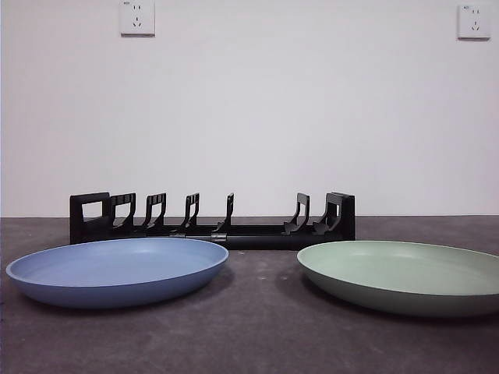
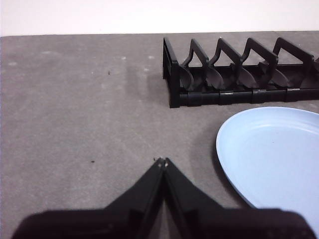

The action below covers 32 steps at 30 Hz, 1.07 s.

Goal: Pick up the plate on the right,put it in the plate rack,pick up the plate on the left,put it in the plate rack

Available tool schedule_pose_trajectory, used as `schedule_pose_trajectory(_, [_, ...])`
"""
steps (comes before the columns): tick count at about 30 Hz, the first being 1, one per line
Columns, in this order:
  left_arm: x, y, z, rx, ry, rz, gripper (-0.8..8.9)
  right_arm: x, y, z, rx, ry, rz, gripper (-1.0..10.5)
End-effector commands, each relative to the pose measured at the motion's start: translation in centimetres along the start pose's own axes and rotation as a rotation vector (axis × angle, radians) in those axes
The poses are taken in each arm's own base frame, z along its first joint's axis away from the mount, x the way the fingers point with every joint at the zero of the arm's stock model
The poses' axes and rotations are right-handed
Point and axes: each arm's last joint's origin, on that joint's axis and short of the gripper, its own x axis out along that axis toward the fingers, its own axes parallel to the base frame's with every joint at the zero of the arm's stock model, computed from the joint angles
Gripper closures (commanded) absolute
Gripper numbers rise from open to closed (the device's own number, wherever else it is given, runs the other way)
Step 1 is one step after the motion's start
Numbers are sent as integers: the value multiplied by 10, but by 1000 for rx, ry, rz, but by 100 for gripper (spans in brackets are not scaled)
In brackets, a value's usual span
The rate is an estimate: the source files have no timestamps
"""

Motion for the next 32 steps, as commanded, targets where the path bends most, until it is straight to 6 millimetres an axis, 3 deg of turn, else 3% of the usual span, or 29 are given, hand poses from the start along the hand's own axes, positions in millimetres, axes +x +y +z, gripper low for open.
schedule_pose_trajectory(1, [1, 0, -3, -18, 2, -13, 819, 0, 1, 0, 51, -6, 30, 956])
schedule_pose_trajectory(7, [0, -2, 3, -67, -8, -82, 820, -6, 5, 15, 172, -7, 117, 958])
schedule_pose_trajectory(13, [-10, -6, 26, -113, -20, -182, 820, -18, 11, 43, 175, 47, 216, 959])
schedule_pose_trajectory(22, [-28, -12, 82, -140, 17, -308, 820, -32, 21, 108, 108, 85, 346, 958])
schedule_pose_trajectory(32, [-48, -19, 145, -29, 151, -463, 820, -37, 31, 161, -63, 329, 510, 958])
